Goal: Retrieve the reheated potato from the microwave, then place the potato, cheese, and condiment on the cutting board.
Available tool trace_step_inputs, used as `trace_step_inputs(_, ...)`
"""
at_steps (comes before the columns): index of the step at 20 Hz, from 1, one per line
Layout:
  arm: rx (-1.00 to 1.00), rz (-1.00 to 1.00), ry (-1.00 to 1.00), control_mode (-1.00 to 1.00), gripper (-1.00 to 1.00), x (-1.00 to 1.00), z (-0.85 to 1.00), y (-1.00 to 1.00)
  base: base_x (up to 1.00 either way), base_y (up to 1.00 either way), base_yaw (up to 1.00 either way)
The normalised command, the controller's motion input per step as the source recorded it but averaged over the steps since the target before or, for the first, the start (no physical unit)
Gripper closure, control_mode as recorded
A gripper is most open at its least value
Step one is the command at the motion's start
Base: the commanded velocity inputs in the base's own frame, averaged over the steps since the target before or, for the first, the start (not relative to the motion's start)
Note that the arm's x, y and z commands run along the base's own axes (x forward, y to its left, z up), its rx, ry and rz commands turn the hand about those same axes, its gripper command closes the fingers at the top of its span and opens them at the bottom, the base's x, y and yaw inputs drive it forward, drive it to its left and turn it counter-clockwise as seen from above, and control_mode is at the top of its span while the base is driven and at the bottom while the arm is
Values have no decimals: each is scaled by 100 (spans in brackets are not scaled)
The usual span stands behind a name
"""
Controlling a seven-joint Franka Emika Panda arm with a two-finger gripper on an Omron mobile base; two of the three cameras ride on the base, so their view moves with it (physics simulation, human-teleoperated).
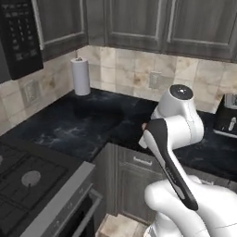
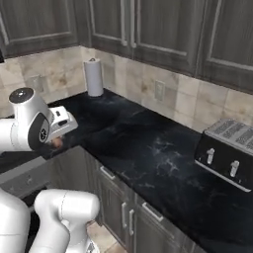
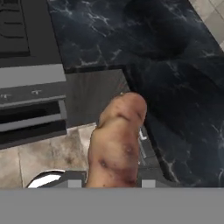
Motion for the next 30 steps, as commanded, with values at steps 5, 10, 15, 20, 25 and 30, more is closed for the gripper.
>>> trace_step_inputs(5, 0, 0, 0, 100, 100, 0, 0, 0, -2, 2, -81)
trace_step_inputs(10, 0, 0, 0, 100, 100, 0, 0, 0, 0, 12, -75)
trace_step_inputs(15, 0, 0, 0, 100, 100, 0, 0, 0, 0, 9, -42)
trace_step_inputs(20, 0, 0, 0, 100, 100, 0, 0, 0, 2, 5, -50)
trace_step_inputs(25, 0, 0, 0, 100, 100, 0, 0, 0, 3, 4, -64)
trace_step_inputs(30, 0, 0, 0, 100, 100, 0, 0, 0, 9, 3, -69)
